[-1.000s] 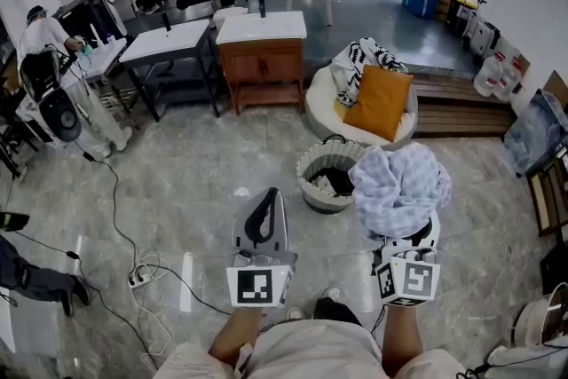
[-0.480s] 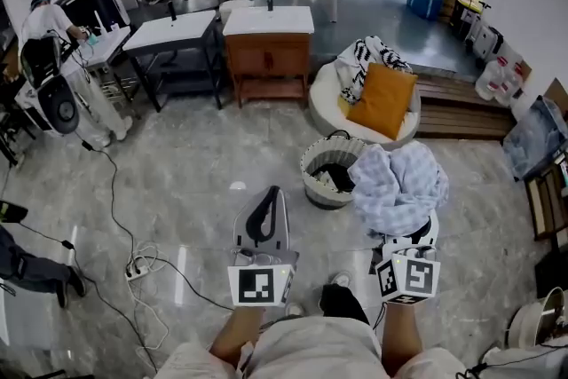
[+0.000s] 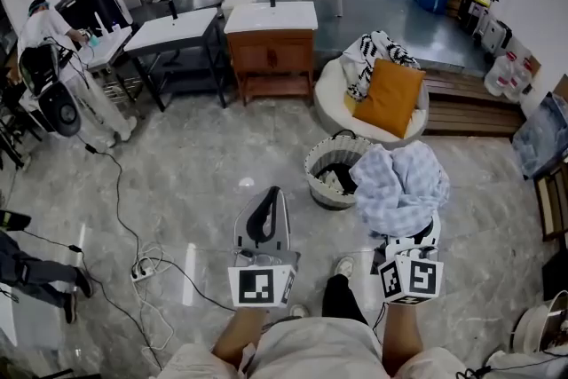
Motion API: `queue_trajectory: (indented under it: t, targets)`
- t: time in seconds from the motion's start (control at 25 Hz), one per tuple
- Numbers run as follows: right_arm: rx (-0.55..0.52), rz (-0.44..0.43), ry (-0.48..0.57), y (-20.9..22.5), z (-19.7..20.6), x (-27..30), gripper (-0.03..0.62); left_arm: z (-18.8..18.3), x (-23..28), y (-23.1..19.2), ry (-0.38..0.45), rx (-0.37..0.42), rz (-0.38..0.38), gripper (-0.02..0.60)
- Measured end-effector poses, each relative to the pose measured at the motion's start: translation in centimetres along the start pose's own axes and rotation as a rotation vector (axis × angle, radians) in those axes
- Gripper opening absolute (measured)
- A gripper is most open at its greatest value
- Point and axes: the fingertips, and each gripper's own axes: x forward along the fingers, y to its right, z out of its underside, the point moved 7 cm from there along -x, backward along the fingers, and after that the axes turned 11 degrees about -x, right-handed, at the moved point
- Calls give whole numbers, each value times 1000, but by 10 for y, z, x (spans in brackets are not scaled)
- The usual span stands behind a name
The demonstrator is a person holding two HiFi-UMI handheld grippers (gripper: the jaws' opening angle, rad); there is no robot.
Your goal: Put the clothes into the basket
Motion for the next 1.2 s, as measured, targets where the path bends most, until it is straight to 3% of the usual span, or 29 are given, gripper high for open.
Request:
queue_trajectory:
  t: [0.44,0.8,1.2]
  targets:
    - [30,3,-10,74,35,90,253,31,115,24,-26,13,1,8]
    - [53,7,-18,167,56,166,253,51,227,75,-23,23,12,8]
    - [49,-28,-26,247,77,233,253,76,317,119,-26,39,0,8]
